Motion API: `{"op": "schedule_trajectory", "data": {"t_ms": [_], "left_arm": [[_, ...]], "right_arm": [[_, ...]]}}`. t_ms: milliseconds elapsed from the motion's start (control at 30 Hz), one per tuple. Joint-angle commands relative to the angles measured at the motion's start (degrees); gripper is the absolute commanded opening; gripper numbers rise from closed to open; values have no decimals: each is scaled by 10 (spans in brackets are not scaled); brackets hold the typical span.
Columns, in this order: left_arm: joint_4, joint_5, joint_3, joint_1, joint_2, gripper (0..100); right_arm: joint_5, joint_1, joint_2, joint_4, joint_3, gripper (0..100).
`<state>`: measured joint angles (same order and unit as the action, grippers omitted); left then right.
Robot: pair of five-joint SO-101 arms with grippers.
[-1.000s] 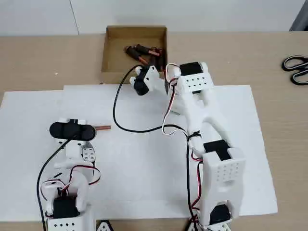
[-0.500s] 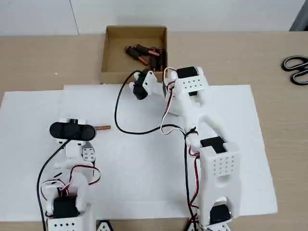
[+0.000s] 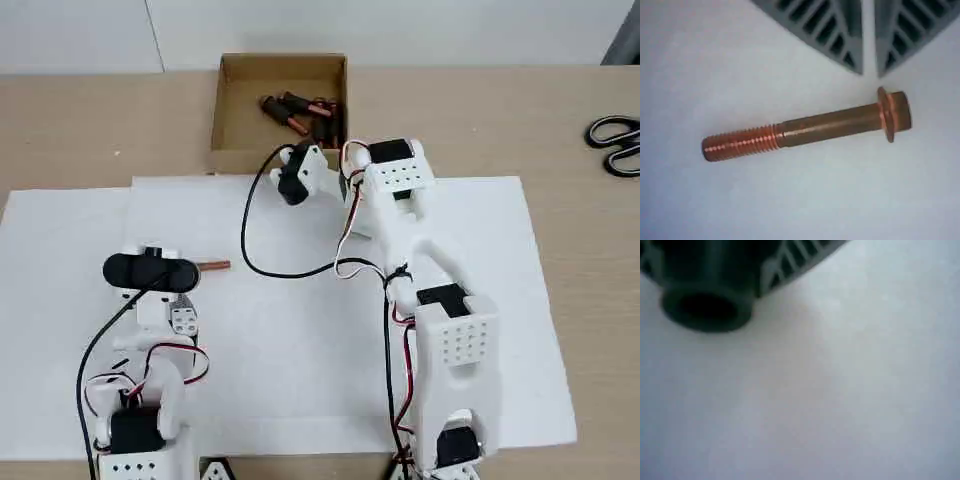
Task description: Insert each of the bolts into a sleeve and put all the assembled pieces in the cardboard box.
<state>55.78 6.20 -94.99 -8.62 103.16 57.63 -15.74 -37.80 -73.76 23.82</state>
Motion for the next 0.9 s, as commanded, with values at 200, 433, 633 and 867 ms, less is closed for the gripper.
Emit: {"op": "schedule_trajectory", "data": {"t_ms": [200, 433, 633, 867], "left_arm": [[4, 2, 1, -2, 6, 6], [4, 2, 1, -2, 6, 6], [4, 2, 2, -2, 6, 6], [7, 1, 26, -1, 4, 7]], "right_arm": [[-34, 1, 22, -16, 40, 5], [-130, 2, 82, -95, 78, 4], [-218, 2, 147, -203, 126, 4], [-301, 4, 272, -251, 130, 2]]}}
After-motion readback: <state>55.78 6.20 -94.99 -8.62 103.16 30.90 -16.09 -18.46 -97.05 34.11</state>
